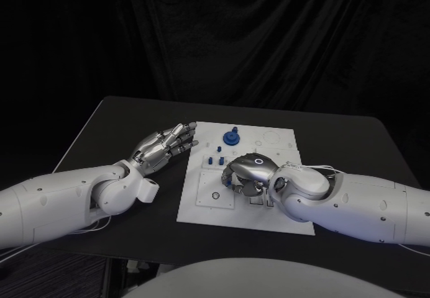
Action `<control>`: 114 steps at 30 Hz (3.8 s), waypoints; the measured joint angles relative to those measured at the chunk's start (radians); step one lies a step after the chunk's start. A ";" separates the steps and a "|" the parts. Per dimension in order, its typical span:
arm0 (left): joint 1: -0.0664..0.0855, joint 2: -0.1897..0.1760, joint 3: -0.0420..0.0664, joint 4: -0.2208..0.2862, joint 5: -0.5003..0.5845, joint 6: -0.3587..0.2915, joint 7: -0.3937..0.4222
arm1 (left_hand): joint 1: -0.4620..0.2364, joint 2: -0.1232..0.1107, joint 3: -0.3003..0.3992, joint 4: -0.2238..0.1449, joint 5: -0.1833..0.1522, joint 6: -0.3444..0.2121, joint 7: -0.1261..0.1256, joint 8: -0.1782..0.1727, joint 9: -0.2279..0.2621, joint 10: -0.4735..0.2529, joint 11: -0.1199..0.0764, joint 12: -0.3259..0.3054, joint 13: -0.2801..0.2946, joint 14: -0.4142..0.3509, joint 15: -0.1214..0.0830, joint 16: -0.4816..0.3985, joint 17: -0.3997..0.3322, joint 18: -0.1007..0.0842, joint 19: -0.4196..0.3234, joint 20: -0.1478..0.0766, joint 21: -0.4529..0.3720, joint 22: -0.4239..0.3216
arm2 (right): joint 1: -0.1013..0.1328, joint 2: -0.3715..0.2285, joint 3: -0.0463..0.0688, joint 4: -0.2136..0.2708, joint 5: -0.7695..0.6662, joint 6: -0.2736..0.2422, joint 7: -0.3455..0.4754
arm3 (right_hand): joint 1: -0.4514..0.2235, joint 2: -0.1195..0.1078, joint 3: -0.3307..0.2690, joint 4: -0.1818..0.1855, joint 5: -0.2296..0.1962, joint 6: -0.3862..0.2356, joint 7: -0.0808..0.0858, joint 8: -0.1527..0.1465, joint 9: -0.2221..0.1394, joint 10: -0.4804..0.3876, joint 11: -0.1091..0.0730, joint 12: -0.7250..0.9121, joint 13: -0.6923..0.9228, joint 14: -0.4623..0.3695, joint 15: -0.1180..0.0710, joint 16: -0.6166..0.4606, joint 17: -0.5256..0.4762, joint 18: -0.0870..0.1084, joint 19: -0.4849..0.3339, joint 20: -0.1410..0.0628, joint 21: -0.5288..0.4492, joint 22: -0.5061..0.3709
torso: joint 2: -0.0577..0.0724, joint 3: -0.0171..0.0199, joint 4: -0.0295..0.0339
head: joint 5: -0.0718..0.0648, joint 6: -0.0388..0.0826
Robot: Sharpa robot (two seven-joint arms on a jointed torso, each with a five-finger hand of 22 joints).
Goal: Assemble the parts on the task board
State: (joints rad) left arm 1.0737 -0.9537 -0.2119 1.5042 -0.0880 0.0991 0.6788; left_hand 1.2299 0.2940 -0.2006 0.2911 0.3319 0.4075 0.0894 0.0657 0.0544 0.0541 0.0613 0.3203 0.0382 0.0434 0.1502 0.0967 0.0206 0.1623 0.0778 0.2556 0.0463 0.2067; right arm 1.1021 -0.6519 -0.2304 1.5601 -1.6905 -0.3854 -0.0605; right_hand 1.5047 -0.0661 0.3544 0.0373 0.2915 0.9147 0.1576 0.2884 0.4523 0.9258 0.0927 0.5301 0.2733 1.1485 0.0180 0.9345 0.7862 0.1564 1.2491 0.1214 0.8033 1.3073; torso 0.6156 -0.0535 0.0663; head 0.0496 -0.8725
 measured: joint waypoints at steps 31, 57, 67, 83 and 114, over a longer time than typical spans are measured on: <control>-0.008 0.007 0.000 -0.007 0.000 0.006 0.000 | 0.000 0.000 0.008 0.003 0.004 -0.004 0.004 0.000 0.000 -0.004 0.004 -0.004 0.000 0.000 0.000 0.000 0.000 0.000 0.000 0.000 0.000 -0.003 | -0.003 0.025 0.000 -0.028 -0.001 0.001 -0.002 | 0.003 0.003 0.003 -0.003 -0.014 0.000 0.000 0.000 0.002 0.000 0.000 0.001 0.004 -0.013 0.001 -0.012 -0.013 0.000 -0.009 -0.002 -0.015 0.001 | 0.000 -0.0001 -0.0001 | 0.002 0.000; -0.010 0.006 0.000 -0.008 0.000 0.008 0.000 | 0.000 0.000 0.017 0.000 0.008 -0.004 0.004 0.000 0.000 -0.007 0.007 -0.004 0.000 0.004 0.004 0.000 0.000 0.000 0.004 0.004 0.000 -0.004 | -0.009 0.012 0.000 -0.014 -0.001 0.029 -0.021 | -0.051 -0.038 -0.022 0.047 -0.123 -0.241 0.008 -0.152 -0.078 -0.246 0.064 -0.081 -0.010 -0.091 0.058 -0.075 -0.063 0.000 -0.117 0.044 -0.215 0.000 | 0.000 -0.0001 -0.0006 | 0.002 0.000; -0.011 0.007 0.000 -0.008 0.000 0.009 0.000 | 0.003 0.003 0.022 0.000 0.012 -0.004 0.004 0.000 0.000 -0.007 0.007 -0.004 0.000 0.000 0.007 0.000 0.000 0.000 0.004 0.004 0.000 -0.004 | -0.009 0.015 0.002 -0.017 -0.002 0.047 -0.031 | -0.050 -0.037 -0.056 0.054 -0.130 -0.264 0.000 -0.175 -0.118 -0.367 0.081 -0.072 0.004 -0.111 0.071 -0.075 -0.061 0.009 -0.133 0.060 -0.271 0.004 | 0.000 -0.0001 -0.0010 | 0.000 0.000; -0.012 -0.004 0.000 -0.006 0.000 0.007 0.000 | 0.008 -0.001 0.028 0.000 0.017 0.003 0.011 0.004 0.001 -0.007 0.007 -0.004 0.000 0.000 0.007 0.004 0.001 0.000 0.004 0.004 0.000 -0.005 | 0.070 -0.125 0.001 0.070 0.030 0.037 -0.038 | -0.011 -0.011 -0.045 0.042 -0.052 -0.167 0.015 -0.154 -0.144 -0.325 0.070 0.006 0.013 -0.109 0.062 -0.058 -0.065 0.015 -0.105 0.052 -0.230 0.001 | 0.000 0.0004 -0.0005 | -0.006 0.000; -0.012 0.011 0.000 -0.012 0.044 0.005 0.000 | 0.030 -0.002 0.041 -0.003 0.045 0.007 0.014 0.008 0.002 -0.004 0.011 -0.004 0.000 0.000 0.007 0.008 0.000 0.000 0.004 0.004 0.000 -0.010 | 0.132 -0.245 -0.009 0.037 0.132 0.072 -0.116 | -0.038 -0.025 -0.033 0.083 -0.106 -0.077 0.016 -0.176 -0.210 -0.241 0.059 -0.045 -0.063 -0.085 0.051 -0.039 -0.071 0.015 -0.057 0.050 -0.173 0.000 | -0.001 0.0003 -0.0009 | -0.020 0.000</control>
State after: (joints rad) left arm 1.0613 -0.9426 -0.2119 1.4918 -0.0442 0.1038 0.6792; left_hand 1.2597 0.2918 -0.1593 0.2883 0.3767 0.4145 0.1038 0.0735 0.0566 0.0504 0.0720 0.3164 0.0380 0.0431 0.1574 0.1043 0.0211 0.1622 0.0814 0.2591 0.0458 0.1966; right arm 1.2339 -0.8965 -0.2394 1.5972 -1.5585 -0.3137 -0.1760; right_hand 1.4670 -0.0909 0.3216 0.1202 0.1851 0.8377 0.1737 0.1119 0.2424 0.6851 0.1514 0.4848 0.2106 1.0640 0.0689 0.8953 0.7149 0.1718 1.1921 0.1715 0.6300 1.3078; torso 0.6142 -0.0532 0.0655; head 0.0299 -0.8725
